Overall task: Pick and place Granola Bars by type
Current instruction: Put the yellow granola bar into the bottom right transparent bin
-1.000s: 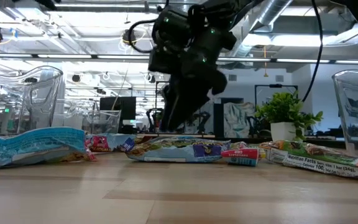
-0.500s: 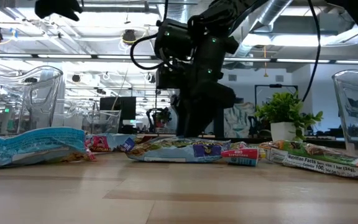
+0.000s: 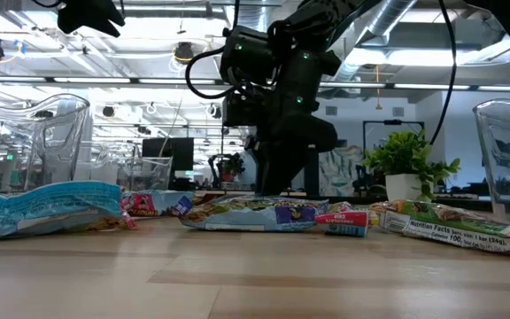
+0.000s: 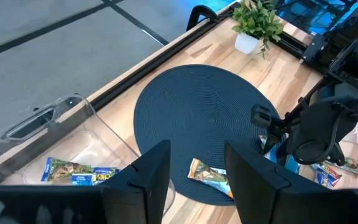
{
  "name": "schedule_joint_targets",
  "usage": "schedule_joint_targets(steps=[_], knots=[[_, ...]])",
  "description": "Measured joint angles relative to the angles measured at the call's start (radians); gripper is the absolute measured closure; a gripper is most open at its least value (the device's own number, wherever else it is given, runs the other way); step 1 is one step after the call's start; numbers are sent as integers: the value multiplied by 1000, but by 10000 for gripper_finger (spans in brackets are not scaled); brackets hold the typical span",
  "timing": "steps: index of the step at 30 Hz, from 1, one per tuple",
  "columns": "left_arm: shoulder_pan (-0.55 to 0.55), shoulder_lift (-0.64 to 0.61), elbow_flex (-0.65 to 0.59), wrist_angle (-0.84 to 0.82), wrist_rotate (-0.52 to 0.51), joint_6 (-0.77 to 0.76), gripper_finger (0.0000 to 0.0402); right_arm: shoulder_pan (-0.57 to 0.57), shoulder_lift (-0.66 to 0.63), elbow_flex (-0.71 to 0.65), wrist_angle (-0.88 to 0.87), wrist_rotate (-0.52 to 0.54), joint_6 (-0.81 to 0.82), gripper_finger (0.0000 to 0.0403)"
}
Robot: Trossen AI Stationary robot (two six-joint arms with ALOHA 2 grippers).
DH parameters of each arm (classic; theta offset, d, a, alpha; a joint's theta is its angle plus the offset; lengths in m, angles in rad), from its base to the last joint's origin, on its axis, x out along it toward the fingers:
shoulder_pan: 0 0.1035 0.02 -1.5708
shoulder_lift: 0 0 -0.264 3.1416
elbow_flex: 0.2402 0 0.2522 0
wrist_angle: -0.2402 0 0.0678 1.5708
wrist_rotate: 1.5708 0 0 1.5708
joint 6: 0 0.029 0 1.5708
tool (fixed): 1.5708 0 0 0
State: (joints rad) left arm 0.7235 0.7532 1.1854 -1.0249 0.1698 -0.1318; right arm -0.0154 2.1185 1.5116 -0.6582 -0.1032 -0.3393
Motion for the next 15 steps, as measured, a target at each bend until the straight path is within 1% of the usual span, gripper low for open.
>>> schedule_joint_targets(steps=[4, 7, 10, 15], knots=[[0, 0, 0, 0, -18, 8, 258, 0, -2, 0, -12, -2, 0, 333], [0, 0, 0, 0, -19, 10, 258, 0, -8, 0, -28, -2, 10, 345], [0, 0, 0, 0, -19, 23, 258, 0, -14, 0, -29, -2, 38, 351], [0, 5, 0, 0, -18, 59, 258, -5, -65, 0, -63, -1, 84, 353]])
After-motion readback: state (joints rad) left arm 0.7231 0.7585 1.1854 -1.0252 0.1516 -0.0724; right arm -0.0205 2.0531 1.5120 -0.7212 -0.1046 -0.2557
